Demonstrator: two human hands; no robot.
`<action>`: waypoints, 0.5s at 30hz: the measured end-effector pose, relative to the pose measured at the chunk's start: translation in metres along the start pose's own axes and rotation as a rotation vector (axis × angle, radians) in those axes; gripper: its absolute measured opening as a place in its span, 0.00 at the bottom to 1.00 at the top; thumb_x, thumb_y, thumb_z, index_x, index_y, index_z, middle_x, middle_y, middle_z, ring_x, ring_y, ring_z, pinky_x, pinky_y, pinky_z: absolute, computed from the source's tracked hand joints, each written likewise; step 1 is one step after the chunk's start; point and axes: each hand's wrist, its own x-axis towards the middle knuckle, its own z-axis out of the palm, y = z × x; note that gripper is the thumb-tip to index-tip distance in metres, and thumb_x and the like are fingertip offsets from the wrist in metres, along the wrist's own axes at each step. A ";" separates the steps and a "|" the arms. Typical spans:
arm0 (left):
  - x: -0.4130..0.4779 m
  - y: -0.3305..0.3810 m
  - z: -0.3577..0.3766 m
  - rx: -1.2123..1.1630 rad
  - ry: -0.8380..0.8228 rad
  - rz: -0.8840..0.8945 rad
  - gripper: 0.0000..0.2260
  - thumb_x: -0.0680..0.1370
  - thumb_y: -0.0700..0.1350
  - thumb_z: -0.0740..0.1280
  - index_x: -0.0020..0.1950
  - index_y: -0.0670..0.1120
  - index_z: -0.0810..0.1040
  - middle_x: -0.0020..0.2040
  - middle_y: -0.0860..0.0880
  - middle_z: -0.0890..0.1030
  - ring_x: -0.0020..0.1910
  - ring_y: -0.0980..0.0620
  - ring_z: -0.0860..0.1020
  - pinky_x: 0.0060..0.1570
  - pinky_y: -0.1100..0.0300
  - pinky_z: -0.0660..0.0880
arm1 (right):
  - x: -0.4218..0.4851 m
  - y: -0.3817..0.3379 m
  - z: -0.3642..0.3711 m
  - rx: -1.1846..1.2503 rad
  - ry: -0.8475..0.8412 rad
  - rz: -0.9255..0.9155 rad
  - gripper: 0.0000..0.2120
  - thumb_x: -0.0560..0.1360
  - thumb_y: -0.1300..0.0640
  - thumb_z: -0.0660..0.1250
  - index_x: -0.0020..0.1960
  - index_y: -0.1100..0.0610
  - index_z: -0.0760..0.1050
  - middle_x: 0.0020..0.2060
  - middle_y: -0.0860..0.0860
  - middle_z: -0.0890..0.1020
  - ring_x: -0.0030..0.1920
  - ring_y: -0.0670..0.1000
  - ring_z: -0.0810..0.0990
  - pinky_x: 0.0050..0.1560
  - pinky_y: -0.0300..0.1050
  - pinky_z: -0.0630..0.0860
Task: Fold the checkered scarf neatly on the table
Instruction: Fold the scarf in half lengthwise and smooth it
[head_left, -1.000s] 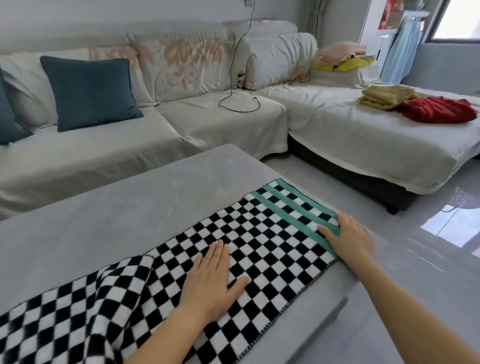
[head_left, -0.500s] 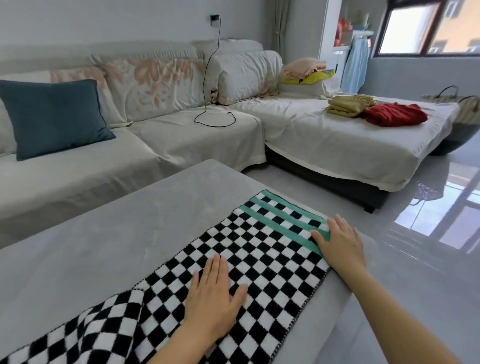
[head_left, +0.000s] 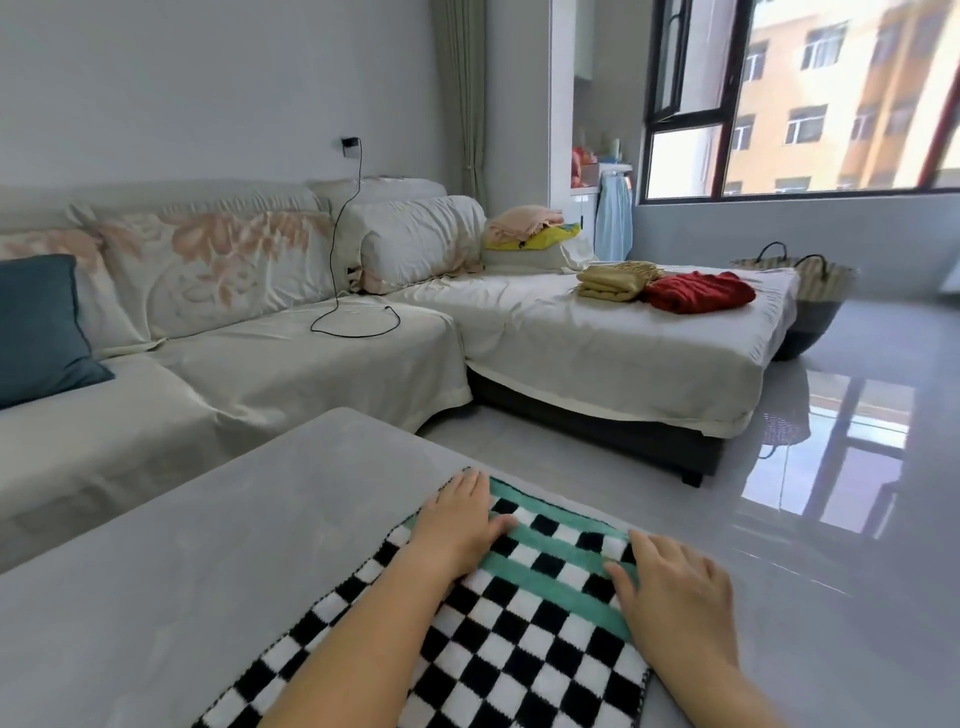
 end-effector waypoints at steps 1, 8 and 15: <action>0.002 0.002 -0.001 0.024 -0.011 0.059 0.36 0.78 0.64 0.52 0.78 0.45 0.46 0.79 0.48 0.47 0.77 0.50 0.48 0.74 0.48 0.51 | 0.001 0.000 0.002 0.015 0.003 -0.011 0.18 0.67 0.45 0.73 0.53 0.53 0.80 0.44 0.48 0.83 0.45 0.54 0.81 0.49 0.51 0.72; 0.007 0.030 -0.016 0.068 -0.039 0.391 0.34 0.76 0.61 0.62 0.77 0.56 0.50 0.76 0.53 0.61 0.75 0.54 0.57 0.74 0.49 0.52 | -0.001 -0.004 -0.007 0.193 0.194 -0.167 0.12 0.64 0.56 0.77 0.41 0.49 0.74 0.33 0.44 0.79 0.36 0.47 0.79 0.66 0.59 0.61; -0.001 0.015 -0.037 -0.107 0.057 0.397 0.13 0.74 0.55 0.69 0.43 0.46 0.75 0.46 0.51 0.75 0.48 0.50 0.73 0.58 0.52 0.67 | 0.001 0.000 -0.019 0.497 0.081 0.003 0.12 0.69 0.54 0.74 0.47 0.49 0.72 0.35 0.41 0.77 0.37 0.43 0.74 0.62 0.52 0.68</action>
